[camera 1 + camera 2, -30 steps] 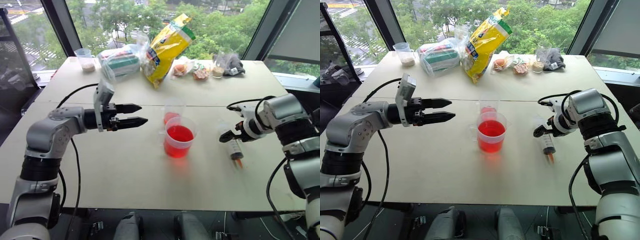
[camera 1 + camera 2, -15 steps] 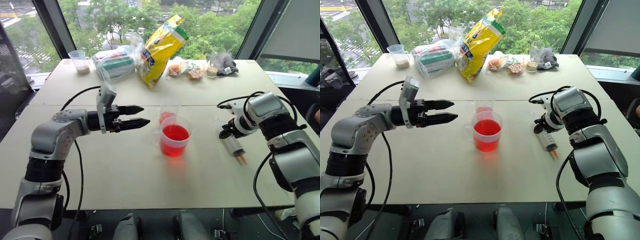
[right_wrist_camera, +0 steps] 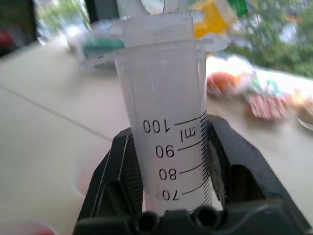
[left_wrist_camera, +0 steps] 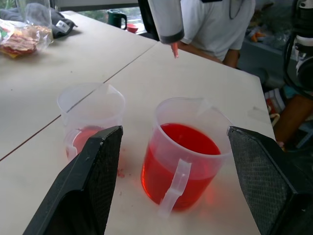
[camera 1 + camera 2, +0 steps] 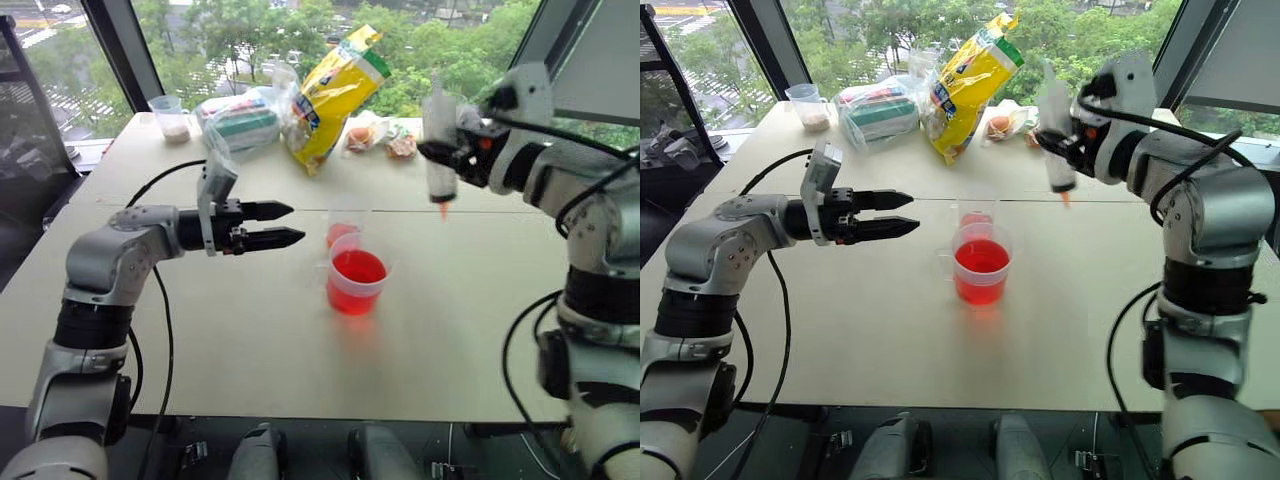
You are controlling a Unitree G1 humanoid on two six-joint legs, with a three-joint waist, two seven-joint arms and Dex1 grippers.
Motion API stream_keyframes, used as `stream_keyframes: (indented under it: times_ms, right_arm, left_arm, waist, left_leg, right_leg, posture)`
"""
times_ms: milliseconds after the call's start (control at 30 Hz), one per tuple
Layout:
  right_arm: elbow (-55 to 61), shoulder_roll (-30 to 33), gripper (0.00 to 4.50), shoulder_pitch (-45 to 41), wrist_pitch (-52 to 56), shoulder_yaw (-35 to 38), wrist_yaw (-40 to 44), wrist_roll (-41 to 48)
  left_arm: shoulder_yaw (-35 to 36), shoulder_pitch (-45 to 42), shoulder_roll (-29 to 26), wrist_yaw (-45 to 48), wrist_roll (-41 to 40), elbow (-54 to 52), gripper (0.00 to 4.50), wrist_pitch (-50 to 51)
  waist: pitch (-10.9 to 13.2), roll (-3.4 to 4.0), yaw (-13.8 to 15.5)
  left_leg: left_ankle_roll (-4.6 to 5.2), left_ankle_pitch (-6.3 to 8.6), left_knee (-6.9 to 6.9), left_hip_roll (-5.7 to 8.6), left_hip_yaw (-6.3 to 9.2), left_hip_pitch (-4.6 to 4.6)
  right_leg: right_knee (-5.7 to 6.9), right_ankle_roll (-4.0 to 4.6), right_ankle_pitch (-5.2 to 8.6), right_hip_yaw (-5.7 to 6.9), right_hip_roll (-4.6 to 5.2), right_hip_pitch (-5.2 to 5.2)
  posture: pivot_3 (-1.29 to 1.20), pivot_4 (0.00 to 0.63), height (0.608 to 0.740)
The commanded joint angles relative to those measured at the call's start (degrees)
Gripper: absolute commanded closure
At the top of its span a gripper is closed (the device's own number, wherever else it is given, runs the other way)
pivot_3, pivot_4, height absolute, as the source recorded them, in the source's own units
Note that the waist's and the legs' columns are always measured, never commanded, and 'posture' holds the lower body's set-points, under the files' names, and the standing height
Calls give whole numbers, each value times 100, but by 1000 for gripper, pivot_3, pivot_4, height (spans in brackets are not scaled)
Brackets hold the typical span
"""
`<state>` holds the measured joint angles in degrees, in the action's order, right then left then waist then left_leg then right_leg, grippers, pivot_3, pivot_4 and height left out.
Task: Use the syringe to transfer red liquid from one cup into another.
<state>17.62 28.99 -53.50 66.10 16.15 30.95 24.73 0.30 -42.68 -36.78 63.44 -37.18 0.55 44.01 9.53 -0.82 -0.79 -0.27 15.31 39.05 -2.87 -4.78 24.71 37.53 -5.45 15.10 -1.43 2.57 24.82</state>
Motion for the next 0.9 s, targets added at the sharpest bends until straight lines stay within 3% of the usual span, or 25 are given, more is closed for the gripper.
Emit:
stream_keyframes:
  times_ms: [33,267,500,900]
  right_arm:
    - [953,-534,3094,213,-397,654,-179,747]
    - [1753,-1067,3094,1825,-1546,23,-114,966]
    - [1084,-1198,3094,3248,-3578,-1106,-12,-121]
    - [633,-1319,3094,3770,-4531,-1628,-134,-508]
  left_arm:
    - [-45,-284,1,176,68,136,976,-136]
    - [-180,-541,37,392,167,329,976,-130]
    - [-260,-718,99,538,177,363,976,-56]
    - [-347,-1447,617,752,58,697,976,-44]
  waist:
    - [0,-1,23]
    - [-2,-4,8]
    - [-2,-4,-16]
    - [-2,-4,6]
  left_leg:
    - [0,0,2,0,0,0]
    - [2,1,7,8,2,-1]
    - [1,1,2,4,5,-21]
    - [0,0,8,5,9,-21]
  right_leg:
    - [0,0,0,1,1,-3]
    - [-23,0,0,10,9,-24]
    - [-14,0,1,10,-2,-31]
    - [-13,0,1,4,0,-32]
  posture:
    - [0,150,740]
    - [0,150,740]
    - [0,150,740]
    - [0,150,740]
